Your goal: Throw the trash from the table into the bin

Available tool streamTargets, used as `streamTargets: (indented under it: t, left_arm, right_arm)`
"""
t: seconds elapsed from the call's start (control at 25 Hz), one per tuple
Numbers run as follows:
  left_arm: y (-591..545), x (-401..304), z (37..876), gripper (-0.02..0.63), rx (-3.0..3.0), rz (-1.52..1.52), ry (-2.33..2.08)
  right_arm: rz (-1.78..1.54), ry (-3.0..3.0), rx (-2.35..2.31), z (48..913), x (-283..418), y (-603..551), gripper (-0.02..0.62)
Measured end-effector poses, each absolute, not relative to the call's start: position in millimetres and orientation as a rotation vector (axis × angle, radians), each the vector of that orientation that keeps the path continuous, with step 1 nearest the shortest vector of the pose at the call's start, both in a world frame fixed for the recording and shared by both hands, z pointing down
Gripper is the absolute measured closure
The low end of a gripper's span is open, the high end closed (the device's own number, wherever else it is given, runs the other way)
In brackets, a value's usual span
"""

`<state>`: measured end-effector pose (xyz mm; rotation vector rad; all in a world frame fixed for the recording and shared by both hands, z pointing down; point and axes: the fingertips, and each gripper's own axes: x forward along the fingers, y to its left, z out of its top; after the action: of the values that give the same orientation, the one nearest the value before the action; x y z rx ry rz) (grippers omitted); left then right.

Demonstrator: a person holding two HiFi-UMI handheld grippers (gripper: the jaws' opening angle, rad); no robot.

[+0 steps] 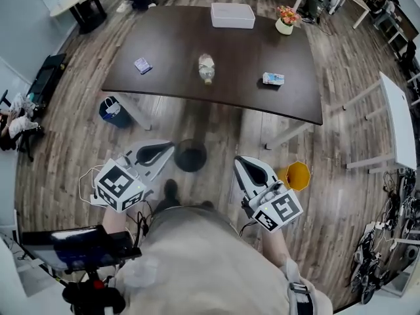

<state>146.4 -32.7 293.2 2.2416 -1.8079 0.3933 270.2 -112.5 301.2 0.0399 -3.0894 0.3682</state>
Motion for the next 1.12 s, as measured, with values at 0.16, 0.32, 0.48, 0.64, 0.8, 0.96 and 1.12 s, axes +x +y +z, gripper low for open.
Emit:
streamTargets:
  t: [0.16, 0.32, 0.48, 0.64, 0.8, 0.96, 1.12]
  left_arm:
    - [-45.8, 120.4, 289.1, 0.592, 2.295, 0.344, -1.776]
    - [-48.8, 80.3, 293.4, 0.592, 2.336, 0.377, -1.751]
    - [-43.0, 21.1, 292.9, 0.592, 2.331, 0.255, -1.734]
    - [-34.5, -46.3, 305.6, 0.592, 2.287, 0.227, -1.743]
    - [-38.9, -107.4, 326.1, 0.592, 2.244, 0.22, -1.747]
    - [-35.3, -144.6, 327.2, 0.592, 2.226, 0.233, -1.748]
    - [-62.7, -150.4, 335.4, 0.592, 2.196, 0.257, -1.744]
  right_arm:
    - [0.352, -3.07, 0.1, 299.4, 248.6, -117.1, 0.584]
    - [0.336, -3.04, 0.167, 299.4, 210.4, -116.3, 0.584]
    - [0.319, -3.019, 0.173, 297.5, 152.5, -105.2, 0.584]
    - [0.302, -2.995, 0.156, 297.6, 91.3, -92.2, 0.584]
    - [0.287, -2.961, 0.164, 308.9, 40.4, -94.1, 0.584]
    - [0.267, -2.934, 0.179, 306.7, 10.6, -85.7, 0.584]
    - [0.286, -2.923, 0.162, 314.5, 8.4, -109.7, 0.584]
